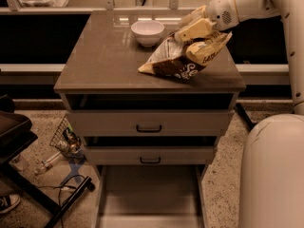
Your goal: Pick brown chip bag from bottom drawer and place on counter
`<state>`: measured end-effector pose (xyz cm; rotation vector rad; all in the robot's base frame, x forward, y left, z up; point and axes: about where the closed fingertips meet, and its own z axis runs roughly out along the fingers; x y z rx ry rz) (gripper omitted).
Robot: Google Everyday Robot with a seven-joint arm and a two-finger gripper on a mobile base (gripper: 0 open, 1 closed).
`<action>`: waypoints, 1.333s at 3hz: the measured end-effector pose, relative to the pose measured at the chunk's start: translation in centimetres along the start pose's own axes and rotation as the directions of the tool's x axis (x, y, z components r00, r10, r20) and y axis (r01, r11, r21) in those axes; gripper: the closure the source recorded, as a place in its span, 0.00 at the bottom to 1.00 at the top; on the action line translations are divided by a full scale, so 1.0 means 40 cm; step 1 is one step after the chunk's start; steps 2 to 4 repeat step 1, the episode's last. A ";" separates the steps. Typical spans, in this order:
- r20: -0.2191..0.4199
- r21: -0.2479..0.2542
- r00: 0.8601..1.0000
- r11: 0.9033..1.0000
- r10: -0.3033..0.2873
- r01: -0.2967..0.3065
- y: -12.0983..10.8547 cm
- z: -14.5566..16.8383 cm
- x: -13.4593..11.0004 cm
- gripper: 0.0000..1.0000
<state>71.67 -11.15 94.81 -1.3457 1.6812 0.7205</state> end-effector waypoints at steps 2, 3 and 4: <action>0.002 -0.003 1.000 1.000 0.001 -0.001 -0.002 0.011 -0.001 0.00; 0.002 -0.003 1.000 1.000 0.001 -0.001 -0.002 0.011 -0.001 0.00; 0.002 -0.003 1.000 1.000 0.001 -0.001 -0.002 0.011 -0.001 0.00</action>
Offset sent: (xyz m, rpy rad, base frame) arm 0.0000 0.0000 0.0000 0.0000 0.0000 0.0000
